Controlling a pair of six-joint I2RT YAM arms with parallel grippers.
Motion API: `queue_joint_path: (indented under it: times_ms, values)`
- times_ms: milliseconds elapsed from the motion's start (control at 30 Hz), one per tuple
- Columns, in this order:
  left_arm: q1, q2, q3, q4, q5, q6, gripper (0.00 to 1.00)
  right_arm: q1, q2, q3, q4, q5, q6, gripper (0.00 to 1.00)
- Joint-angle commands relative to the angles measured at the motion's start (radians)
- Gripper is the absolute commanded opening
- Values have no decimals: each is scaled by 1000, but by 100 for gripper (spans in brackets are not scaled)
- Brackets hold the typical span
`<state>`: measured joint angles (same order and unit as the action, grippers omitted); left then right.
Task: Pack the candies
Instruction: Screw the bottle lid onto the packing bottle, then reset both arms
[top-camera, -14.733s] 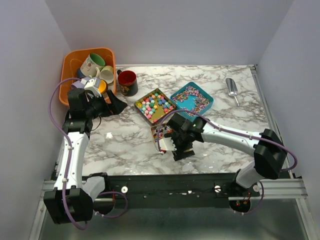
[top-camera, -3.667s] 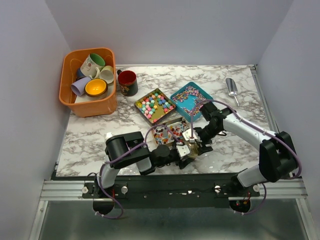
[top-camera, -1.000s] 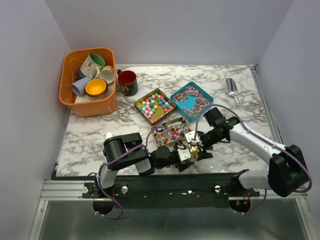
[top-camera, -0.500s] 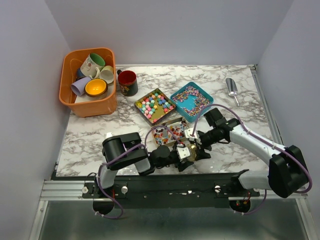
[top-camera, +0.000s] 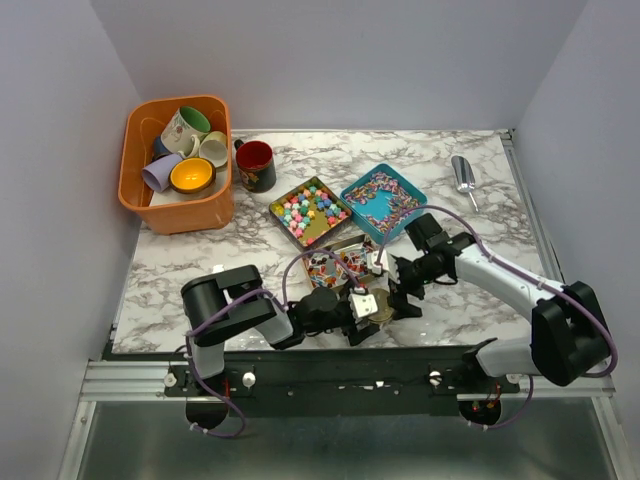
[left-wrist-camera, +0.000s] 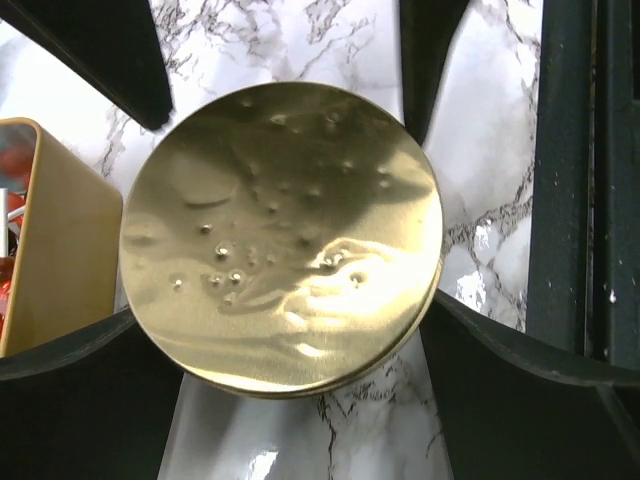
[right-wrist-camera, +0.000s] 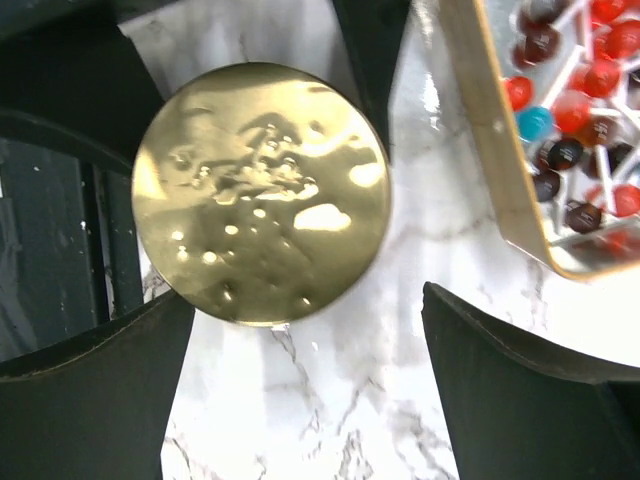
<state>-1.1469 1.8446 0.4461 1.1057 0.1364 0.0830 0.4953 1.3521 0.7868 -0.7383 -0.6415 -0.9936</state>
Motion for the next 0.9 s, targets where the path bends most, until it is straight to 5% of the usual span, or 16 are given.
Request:
queue_joint_path:
  times_ms: [0, 500, 700, 867]
  values:
    - [15, -50, -40, -139, 57, 60, 99, -11, -25, 75, -36, 72, 44, 100]
    - [82, -314, -37, -510, 81, 74, 99, -41, -151, 95, -197, 193, 33, 100]
    - [216, -519, 11, -734, 114, 49, 99, -104, -159, 221, -84, 315, 346, 100]
    - [283, -742, 81, -914, 100, 74, 99, -345, -136, 302, 16, 272, 588, 100]
